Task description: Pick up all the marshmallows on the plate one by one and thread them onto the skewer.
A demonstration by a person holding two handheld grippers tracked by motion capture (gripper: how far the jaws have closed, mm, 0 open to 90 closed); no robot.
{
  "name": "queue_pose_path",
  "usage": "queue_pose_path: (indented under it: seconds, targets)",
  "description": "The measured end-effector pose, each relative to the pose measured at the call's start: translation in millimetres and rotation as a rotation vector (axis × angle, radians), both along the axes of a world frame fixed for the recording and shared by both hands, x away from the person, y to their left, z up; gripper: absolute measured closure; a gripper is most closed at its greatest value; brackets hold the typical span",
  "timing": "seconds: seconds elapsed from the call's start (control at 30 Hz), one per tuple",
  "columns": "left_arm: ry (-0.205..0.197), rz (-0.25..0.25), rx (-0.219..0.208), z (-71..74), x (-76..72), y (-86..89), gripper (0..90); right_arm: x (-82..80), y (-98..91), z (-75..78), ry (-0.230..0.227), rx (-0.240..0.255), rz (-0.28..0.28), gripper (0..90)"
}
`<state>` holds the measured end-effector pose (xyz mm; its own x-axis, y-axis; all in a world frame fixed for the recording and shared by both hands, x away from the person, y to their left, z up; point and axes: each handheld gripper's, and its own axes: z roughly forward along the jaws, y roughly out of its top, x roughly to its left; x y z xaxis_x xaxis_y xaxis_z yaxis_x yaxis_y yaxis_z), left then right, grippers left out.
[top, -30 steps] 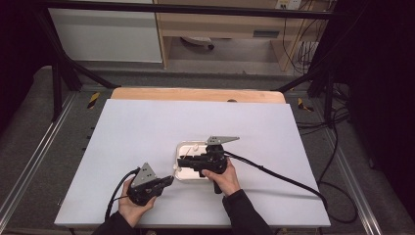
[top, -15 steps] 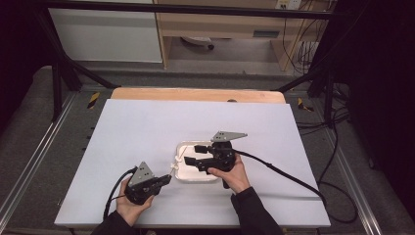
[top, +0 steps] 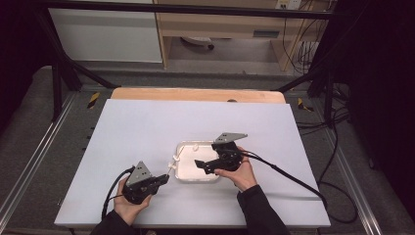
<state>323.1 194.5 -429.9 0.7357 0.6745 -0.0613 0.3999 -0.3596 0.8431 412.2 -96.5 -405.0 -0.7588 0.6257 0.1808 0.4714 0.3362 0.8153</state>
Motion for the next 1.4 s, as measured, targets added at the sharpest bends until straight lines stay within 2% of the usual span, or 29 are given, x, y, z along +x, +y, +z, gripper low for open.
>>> queue_pose_path:
  seconds: [0.27,0.43,0.53,0.63,0.77,0.9,1.17,1.27,1.4]
  targets:
    - [0.005,0.006,-0.006,-0.3,1.2,1.7,88.7,14.9,2.6,-4.3,0.004,0.014,-0.064,10.7]
    - [0.006,0.005,-0.007,-0.4,1.4,1.8,88.8,24.0,11.2,-6.5,0.008,-0.016,-0.089,10.7]
    - [0.005,0.003,-0.004,-0.1,1.6,2.3,88.7,29.8,18.2,-9.1,0.005,-0.053,-0.099,10.6]
    - [0.006,0.004,-0.003,-0.2,1.7,2.3,88.7,34.6,25.0,-13.2,0.023,-0.063,-0.105,12.1]
    - [0.007,0.002,-0.003,-0.3,1.9,2.0,88.7,40.7,33.4,-20.4,0.023,-0.092,-0.091,18.7]
    - [0.006,0.001,-0.005,-0.2,1.8,2.1,88.7,47.8,36.4,-27.0,0.029,-0.095,-0.103,26.3]
    - [0.007,-0.001,-0.005,-0.1,1.8,1.9,88.7,55.3,45.2,-32.2,0.015,-0.17,-0.081,38.8]
    - [0.007,0.0,-0.005,-0.1,2.0,2.2,88.7,57.8,46.4,-34.0,0.016,-0.17,-0.082,43.2]
    - [0.006,-0.002,-0.005,-0.2,2.0,1.9,88.7,61.1,45.4,-38.3,0.025,-0.218,-0.089,46.4]
